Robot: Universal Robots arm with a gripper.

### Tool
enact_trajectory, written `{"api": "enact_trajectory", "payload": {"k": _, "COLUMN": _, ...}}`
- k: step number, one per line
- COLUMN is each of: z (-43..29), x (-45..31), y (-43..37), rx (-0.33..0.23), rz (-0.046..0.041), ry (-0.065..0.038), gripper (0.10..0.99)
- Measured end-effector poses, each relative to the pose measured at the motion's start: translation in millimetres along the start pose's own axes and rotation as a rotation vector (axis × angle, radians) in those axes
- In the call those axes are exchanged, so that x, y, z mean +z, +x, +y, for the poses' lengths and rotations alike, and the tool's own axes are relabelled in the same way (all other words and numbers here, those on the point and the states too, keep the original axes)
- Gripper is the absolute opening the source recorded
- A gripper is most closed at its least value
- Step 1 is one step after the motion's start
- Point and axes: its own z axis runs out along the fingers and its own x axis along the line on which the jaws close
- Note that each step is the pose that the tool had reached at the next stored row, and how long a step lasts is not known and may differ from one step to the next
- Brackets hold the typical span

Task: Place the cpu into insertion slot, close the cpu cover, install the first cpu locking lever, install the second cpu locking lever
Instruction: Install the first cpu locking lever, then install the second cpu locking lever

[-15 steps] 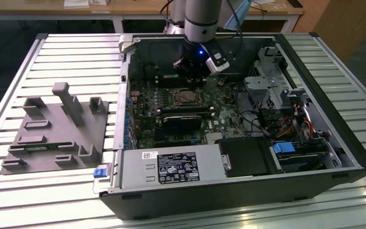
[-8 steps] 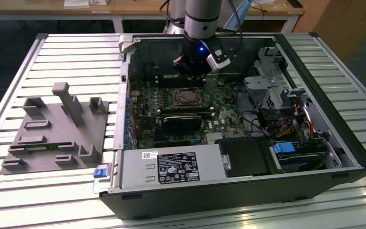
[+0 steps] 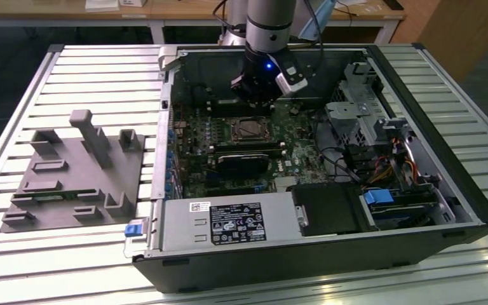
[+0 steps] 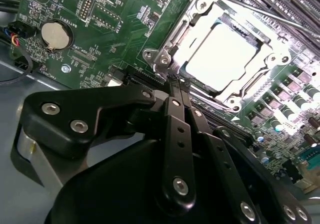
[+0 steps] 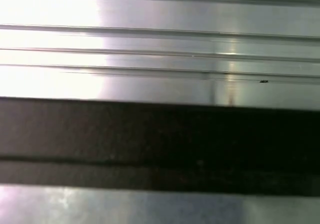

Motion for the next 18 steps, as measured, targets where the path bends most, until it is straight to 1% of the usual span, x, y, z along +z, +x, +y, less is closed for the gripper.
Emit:
{"api": "enact_trajectory", "payload": {"k": 11, "z": -2.1, "x": -0.1, "y": 0.0, "rx": 0.000, "rz": 0.0000, "ry": 0.000, "gripper": 0.118}}
{"api": "enact_trajectory", "payload": {"k": 18, "z": -6.4, "x": -0.3, "y": 0.1, "rx": 0.000, "rz": 0.0000, "ry": 0.000, "gripper": 0.118}}
